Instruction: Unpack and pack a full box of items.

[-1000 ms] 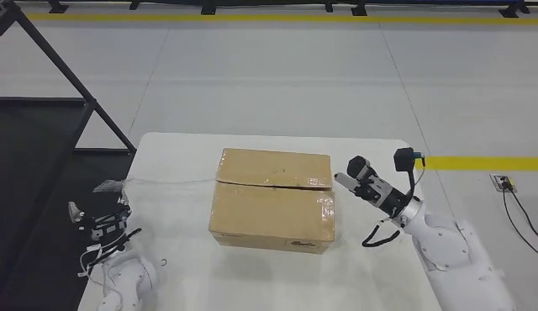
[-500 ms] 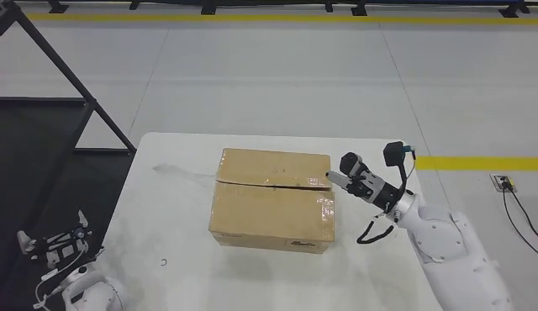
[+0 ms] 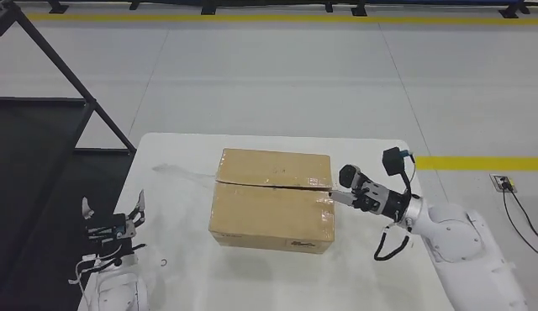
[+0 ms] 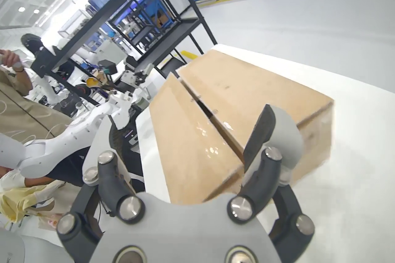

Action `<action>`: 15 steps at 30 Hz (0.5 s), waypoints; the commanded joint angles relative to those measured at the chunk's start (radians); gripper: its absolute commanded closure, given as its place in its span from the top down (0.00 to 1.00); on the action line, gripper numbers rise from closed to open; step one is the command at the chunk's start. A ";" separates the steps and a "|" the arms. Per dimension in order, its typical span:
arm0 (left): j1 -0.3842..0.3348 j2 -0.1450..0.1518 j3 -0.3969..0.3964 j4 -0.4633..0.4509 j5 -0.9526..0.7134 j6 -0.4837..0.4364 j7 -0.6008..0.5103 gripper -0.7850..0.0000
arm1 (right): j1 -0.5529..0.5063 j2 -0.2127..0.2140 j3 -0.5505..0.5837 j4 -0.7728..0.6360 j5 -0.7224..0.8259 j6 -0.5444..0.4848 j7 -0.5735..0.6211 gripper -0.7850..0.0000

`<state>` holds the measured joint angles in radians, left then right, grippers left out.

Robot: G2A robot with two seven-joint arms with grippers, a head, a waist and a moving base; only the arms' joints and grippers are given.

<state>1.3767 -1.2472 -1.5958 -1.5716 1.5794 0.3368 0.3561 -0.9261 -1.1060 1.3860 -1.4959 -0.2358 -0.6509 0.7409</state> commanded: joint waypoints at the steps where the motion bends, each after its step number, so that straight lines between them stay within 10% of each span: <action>1: 0.003 0.001 -0.004 -0.008 -0.001 -0.031 -0.007 1.00 | -0.001 -0.001 -0.004 0.000 -0.001 0.003 -0.008 1.00; 15: -0.019 -0.001 0.020 -0.048 -0.023 -0.132 -0.069 1.00 | 0.037 0.003 -0.050 0.139 0.197 -0.044 0.122 1.00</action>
<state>1.3623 -1.2483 -1.5781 -1.6175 1.5568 0.2163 0.2927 -0.8936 -1.1033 1.3400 -1.3696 -0.0638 -0.6904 0.8469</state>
